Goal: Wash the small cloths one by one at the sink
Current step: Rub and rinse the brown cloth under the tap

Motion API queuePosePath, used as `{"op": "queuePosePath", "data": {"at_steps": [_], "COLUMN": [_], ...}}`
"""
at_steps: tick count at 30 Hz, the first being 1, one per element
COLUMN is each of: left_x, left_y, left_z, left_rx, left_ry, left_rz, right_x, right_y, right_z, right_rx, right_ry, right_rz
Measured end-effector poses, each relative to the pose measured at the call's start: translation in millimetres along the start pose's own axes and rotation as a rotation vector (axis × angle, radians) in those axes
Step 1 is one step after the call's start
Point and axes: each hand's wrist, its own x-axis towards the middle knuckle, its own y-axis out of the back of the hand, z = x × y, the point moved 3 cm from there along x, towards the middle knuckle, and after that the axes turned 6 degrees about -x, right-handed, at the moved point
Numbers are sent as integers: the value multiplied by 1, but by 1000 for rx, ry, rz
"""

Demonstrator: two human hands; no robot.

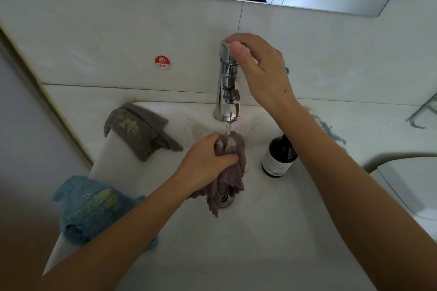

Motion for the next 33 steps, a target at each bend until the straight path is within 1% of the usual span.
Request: {"op": "queuePosePath", "data": {"at_steps": [7,15,21,24,27,30,33], "left_x": [-1,-1,-5,-6,-6,-6,-7], "left_y": [0,2,1,0,0,-2,-5], "left_z": [1,1,2,1,1,0,-1], "left_rx": [17,-19,-243,-311,-329,-325,-291], "left_ry": [-3,34,122,145,159,159,159], "left_rz": [-13,-14,-52,-42,-29,-33,-37], "right_x": [1,0,0,0,-3,-14,-27], "right_y": [4,5,4,5,4,2,4], "right_z": [-1,-2,-2,-2,-4,-4,-1], "right_rx": [-11,-37,-37,-22,-23,-90,-201], "right_ry": [-15,-26,-39,-44,-30,36,64], "right_rz": [-33,-50,-48,-38,-27,-33,-109]}}
